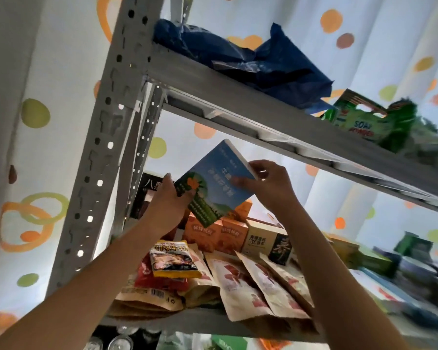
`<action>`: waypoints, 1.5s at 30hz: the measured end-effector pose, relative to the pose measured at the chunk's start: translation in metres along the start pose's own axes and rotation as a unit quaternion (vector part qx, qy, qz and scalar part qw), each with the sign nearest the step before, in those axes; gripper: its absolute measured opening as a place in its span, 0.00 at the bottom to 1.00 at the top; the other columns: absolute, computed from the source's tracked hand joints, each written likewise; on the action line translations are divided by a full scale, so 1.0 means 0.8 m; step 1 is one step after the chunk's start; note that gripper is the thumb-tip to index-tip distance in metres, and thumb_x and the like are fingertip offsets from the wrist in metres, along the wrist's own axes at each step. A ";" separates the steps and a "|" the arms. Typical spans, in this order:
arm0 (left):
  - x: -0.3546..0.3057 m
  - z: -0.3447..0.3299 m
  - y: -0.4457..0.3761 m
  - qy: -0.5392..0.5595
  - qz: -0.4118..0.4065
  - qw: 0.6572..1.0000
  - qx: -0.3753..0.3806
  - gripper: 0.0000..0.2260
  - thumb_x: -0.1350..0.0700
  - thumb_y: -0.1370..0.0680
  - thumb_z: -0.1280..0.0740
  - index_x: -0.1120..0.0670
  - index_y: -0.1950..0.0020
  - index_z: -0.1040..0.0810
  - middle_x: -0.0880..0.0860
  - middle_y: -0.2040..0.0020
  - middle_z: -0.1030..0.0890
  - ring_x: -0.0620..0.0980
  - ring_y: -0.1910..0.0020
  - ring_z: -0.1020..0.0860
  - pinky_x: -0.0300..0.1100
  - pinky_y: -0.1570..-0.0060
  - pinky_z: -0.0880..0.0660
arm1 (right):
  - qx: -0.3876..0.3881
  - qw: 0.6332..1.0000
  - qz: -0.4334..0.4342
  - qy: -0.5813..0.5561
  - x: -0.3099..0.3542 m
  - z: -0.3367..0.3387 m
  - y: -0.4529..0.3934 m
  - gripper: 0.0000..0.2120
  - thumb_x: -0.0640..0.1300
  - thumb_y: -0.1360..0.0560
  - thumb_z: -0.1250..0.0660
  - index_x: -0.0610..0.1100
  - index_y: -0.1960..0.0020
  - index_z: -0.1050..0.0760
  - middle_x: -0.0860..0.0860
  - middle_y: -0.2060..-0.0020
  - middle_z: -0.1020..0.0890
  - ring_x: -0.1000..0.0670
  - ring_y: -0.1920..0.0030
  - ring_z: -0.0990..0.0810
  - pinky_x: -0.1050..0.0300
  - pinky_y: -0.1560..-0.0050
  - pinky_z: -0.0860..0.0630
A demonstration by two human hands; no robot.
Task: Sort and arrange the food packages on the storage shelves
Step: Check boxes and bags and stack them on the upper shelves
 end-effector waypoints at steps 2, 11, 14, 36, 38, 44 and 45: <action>-0.006 -0.005 0.014 0.023 -0.010 1.000 -0.004 0.13 0.54 0.19 0.34 0.59 0.40 0.31 0.53 0.52 0.23 0.50 0.55 0.24 0.37 0.67 0.37 | -0.008 0.999 -0.018 -0.027 -0.001 0.010 0.018 0.20 0.48 0.31 0.20 0.44 0.43 0.19 0.52 0.50 0.18 0.52 0.52 0.19 0.60 0.55 0.21; -0.072 -0.020 0.097 0.160 -0.008 0.986 -0.040 0.11 0.56 0.23 0.28 0.50 0.43 0.27 0.44 0.54 0.24 0.39 0.57 0.25 0.31 0.68 0.29 | -0.056 0.983 -0.081 -0.153 -0.020 0.066 0.104 0.21 0.52 0.30 0.21 0.48 0.40 0.20 0.55 0.48 0.17 0.52 0.50 0.18 0.63 0.58 0.23; -0.084 -0.031 0.126 0.184 -0.013 0.981 -0.054 0.21 0.56 0.23 0.28 0.50 0.32 0.29 0.47 0.44 0.23 0.46 0.47 0.22 0.39 0.57 0.22 | -0.073 0.974 -0.097 -0.190 -0.026 0.088 0.133 0.23 0.53 0.30 0.21 0.47 0.39 0.21 0.54 0.47 0.17 0.51 0.48 0.17 0.63 0.56 0.22; -0.142 -0.199 0.451 0.269 0.085 0.959 0.034 0.20 0.58 0.22 0.30 0.49 0.31 0.26 0.50 0.41 0.18 0.49 0.44 0.18 0.45 0.51 0.19 | -0.208 0.818 -0.300 -0.444 -0.108 0.260 0.491 0.22 0.48 0.29 0.26 0.46 0.36 0.22 0.47 0.41 0.17 0.47 0.39 0.18 0.53 0.42 0.20; -0.133 -0.219 0.489 0.295 0.130 0.946 0.031 0.19 0.58 0.21 0.32 0.49 0.30 0.27 0.51 0.41 0.18 0.49 0.44 0.18 0.48 0.49 0.19 | -0.226 0.797 -0.331 -0.452 -0.115 0.270 0.533 0.28 0.51 0.33 0.25 0.46 0.35 0.25 0.46 0.41 0.17 0.46 0.40 0.17 0.54 0.44 0.19; -0.101 -0.288 0.594 0.311 0.216 0.926 -0.017 0.11 0.55 0.18 0.35 0.52 0.36 0.26 0.56 0.42 0.19 0.53 0.43 0.19 0.47 0.51 0.17 | -0.268 0.774 -0.376 -0.434 -0.137 0.288 0.647 0.16 0.47 0.23 0.29 0.51 0.36 0.24 0.49 0.43 0.16 0.48 0.42 0.16 0.55 0.49 0.18; -0.096 -0.298 0.609 0.312 0.230 0.921 -0.030 0.10 0.56 0.18 0.35 0.53 0.37 0.26 0.57 0.42 0.19 0.52 0.44 0.18 0.45 0.53 0.17 | -0.288 0.755 -0.385 -0.445 -0.143 0.290 0.662 0.16 0.46 0.22 0.31 0.50 0.34 0.24 0.48 0.43 0.16 0.47 0.41 0.16 0.54 0.47 0.18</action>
Point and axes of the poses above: each hand's wrist, its own y-axis away from the middle knuckle, its own z-axis out of the back of the hand, x = y × z, the point moved 1 cm from there along -y, towards the middle knuckle
